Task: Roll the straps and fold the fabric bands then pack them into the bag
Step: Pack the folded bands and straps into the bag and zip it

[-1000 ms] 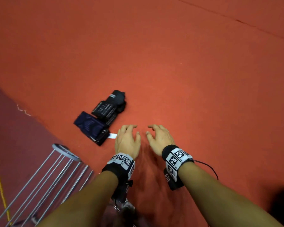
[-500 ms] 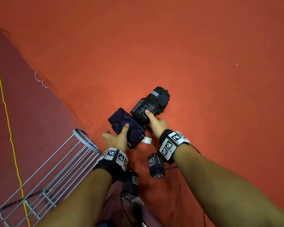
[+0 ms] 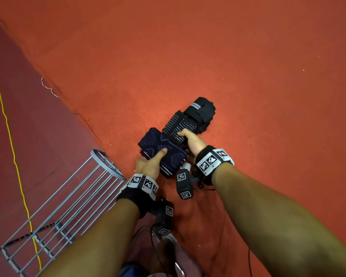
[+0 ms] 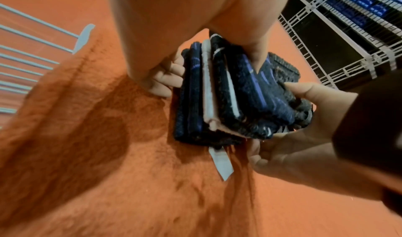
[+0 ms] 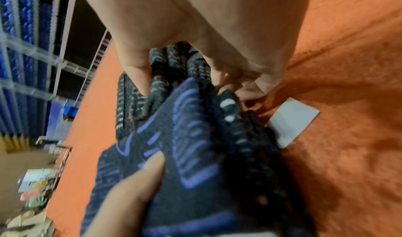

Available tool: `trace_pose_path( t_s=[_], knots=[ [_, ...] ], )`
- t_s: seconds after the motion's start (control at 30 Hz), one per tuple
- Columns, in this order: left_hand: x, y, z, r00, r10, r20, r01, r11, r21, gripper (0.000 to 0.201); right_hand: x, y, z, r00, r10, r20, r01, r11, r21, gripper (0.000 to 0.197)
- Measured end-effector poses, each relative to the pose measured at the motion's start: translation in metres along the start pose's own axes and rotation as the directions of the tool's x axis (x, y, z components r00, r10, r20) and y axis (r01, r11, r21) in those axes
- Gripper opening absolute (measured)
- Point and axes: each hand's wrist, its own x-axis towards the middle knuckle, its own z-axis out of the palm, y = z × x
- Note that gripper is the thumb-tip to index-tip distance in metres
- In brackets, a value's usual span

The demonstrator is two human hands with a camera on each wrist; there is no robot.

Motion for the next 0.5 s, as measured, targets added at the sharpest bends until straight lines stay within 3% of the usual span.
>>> trace_pose_path(
  t_s=[0.1,0.2,0.27,0.37,0.43,0.5],
  knots=[
    [-0.013,-0.006,0.005,0.998,0.048,-0.051,-0.050,0.998,-0.036,0.029,-0.001,0.009,-0.006,1.000,-0.004,0.015,0.004,1.000,0.013,0.073],
    [-0.034,-0.014,0.013,0.991,0.074,-0.113,-0.080,0.996,-0.050,0.048,-0.012,0.027,-0.023,0.999,-0.021,-0.032,0.024,0.995,0.099,0.076],
    [-0.047,-0.024,0.020,0.991,0.090,-0.100,-0.093,0.995,-0.028,0.059,-0.029,0.036,-0.040,0.999,-0.033,-0.039,0.038,0.988,0.150,0.059],
    [-0.070,-0.038,0.036,0.987,0.151,-0.051,-0.149,0.988,0.028,0.056,-0.046,0.052,-0.079,0.998,-0.032,-0.055,0.044,0.971,0.234,0.018],
    [-0.086,-0.045,0.052,0.981,0.195,0.007,-0.195,0.980,0.040,0.054,-0.058,0.060,-0.107,0.995,-0.050,-0.083,0.074,0.948,0.310,0.032],
    [-0.107,-0.050,0.072,0.972,0.221,0.082,-0.227,0.972,0.061,0.052,-0.068,0.068,-0.137,0.984,-0.068,-0.167,0.123,0.931,0.343,0.068]
  ],
)
